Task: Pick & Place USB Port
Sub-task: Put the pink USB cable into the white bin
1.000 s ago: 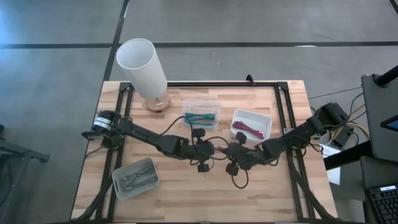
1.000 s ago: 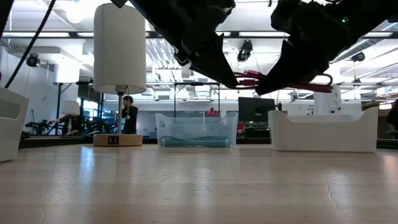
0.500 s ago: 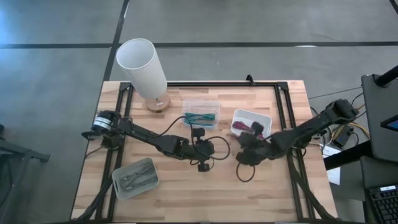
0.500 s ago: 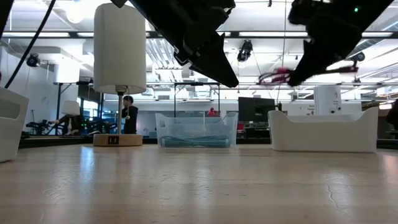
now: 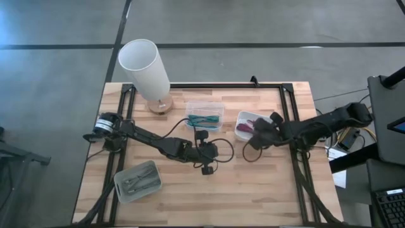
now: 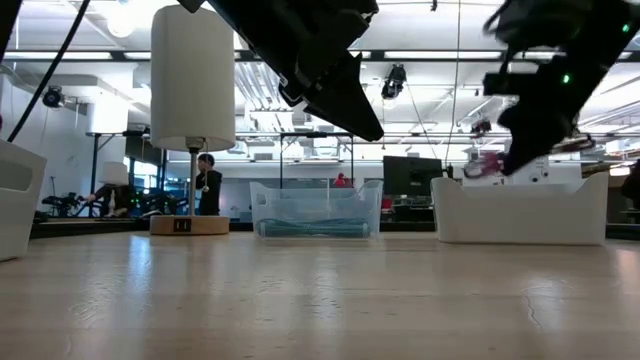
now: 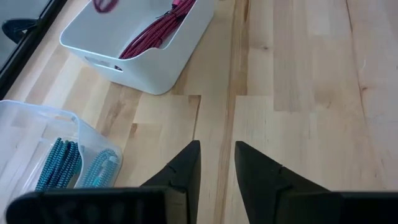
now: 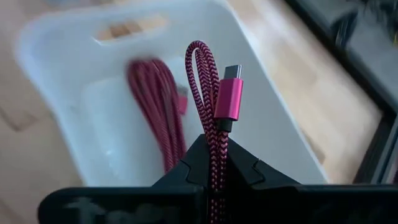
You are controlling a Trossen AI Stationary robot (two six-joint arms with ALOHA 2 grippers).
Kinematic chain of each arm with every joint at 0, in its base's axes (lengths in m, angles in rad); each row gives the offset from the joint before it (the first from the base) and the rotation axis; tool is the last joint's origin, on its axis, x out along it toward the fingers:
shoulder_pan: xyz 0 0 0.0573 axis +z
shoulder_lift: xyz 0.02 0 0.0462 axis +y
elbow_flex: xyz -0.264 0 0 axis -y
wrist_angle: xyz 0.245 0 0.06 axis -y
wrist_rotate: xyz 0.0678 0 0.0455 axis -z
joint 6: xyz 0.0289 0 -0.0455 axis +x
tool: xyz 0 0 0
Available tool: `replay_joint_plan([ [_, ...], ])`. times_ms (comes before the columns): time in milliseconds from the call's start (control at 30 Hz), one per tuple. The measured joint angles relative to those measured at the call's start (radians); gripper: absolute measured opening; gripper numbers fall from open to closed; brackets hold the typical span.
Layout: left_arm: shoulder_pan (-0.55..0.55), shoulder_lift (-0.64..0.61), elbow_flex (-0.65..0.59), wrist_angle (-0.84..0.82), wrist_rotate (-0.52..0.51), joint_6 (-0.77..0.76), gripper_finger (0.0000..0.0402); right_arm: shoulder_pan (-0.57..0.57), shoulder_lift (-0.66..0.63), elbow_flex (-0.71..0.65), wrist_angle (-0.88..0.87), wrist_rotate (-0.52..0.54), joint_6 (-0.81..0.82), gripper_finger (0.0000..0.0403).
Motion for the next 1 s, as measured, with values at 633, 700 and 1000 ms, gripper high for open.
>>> replay_joint_plan([
  [633,0.001,0.0,0.0,0.0,0.0,-0.011,0.0096,-0.267,0.016,-0.172,0.38,-0.195,-0.28,0.0025],
  [700,0.001,0.0,0.0,0.0,0.0,-0.011,0.0095,-0.286,0.016,-0.188,0.395,-0.193,-0.274,0.0027],
  [1000,0.001,0.0,0.0,0.0,0.0,-0.011,0.0094,-0.312,0.016,-0.205,0.45,-0.198,-0.279,0.0043],
])
